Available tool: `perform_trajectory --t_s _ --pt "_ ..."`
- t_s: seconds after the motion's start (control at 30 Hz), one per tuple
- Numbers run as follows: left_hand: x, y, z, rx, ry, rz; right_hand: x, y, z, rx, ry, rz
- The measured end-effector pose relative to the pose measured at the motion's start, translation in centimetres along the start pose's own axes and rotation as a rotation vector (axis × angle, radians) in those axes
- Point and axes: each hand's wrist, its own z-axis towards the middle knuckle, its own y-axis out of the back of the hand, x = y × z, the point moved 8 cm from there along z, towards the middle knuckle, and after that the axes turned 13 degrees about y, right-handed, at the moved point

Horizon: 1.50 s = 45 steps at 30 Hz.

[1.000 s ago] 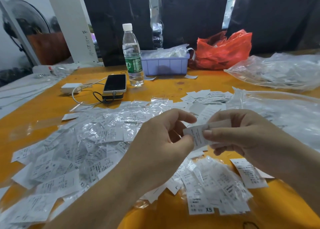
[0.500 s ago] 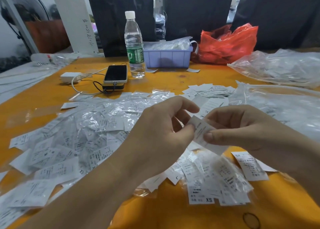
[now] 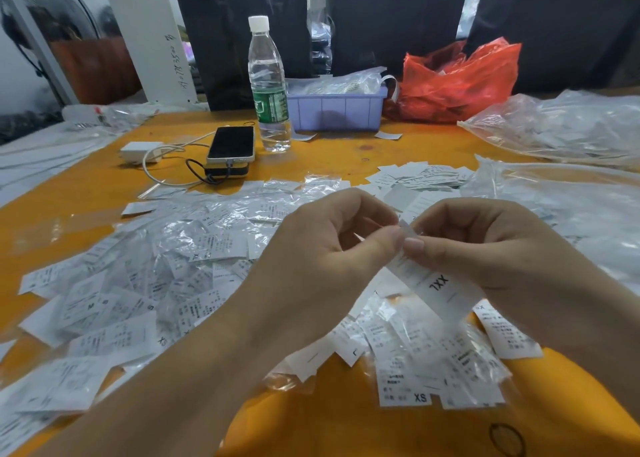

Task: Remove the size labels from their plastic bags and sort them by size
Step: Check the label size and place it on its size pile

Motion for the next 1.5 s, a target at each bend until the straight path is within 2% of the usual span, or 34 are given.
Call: perform_trajectory --t_s 0.1,0.2,0.23,0.37,0.43,0.5,0.57,0.67,0.77,0.93,1.07,1.27,1.4,1.5 --pt "0.2 -0.4 0.0 0.018 0.007 0.07 -0.3 -0.2 0.0 -0.026 -0.015 0.066" --pt "0.8 0.6 0.6 -0.034 0.045 0.075 -0.4 -0.3 0.0 -0.03 -0.064 0.101" --pt "1.3 1.2 0.9 -0.063 0.073 0.101 -0.4 -0.1 -0.1 -0.019 -0.069 0.036" --pt "2.9 2.7 1.7 -0.198 0.178 0.422 0.2 0.2 -0.5 0.154 0.017 -0.574" --pt "3.0 2.5 1.7 -0.243 0.164 0.603 0.1 -0.3 -0.9 0.272 -0.028 -0.729" --pt "2.9 1.5 1.5 -0.196 0.137 0.652 -0.4 -0.7 -1.4 0.39 -0.093 -0.862" --pt "3.2 0.0 1.1 -0.072 0.135 0.677 -0.9 -0.8 -1.7 0.469 -0.147 -0.935" --pt "4.6 -0.7 1.3 0.014 0.202 0.792 -1.0 -0.8 -1.8 0.499 -0.195 -0.913" --pt "5.0 0.9 2.0 -0.054 0.249 0.824 -0.9 -1.3 -2.0 0.531 -0.223 -0.853" --pt "4.5 0.2 2.0 -0.056 0.169 0.785 -0.9 -1.6 -2.2 0.548 -0.233 -0.819" --pt "4.2 -1.0 1.6 -0.018 0.108 0.76 -0.5 -1.4 -1.8 0.477 -0.191 -0.79" --pt "4.6 -1.8 1.3 0.108 0.136 0.759 -0.4 -2.0 -1.8 0.559 -0.2 -0.875" --pt "4.6 -1.8 1.5 0.127 0.147 0.748 -0.3 -1.8 -2.0 0.609 -0.219 -0.907" --pt "4.8 -1.8 1.5 0.145 0.143 0.775 -0.2 -1.9 -2.0 0.587 -0.185 -0.865"
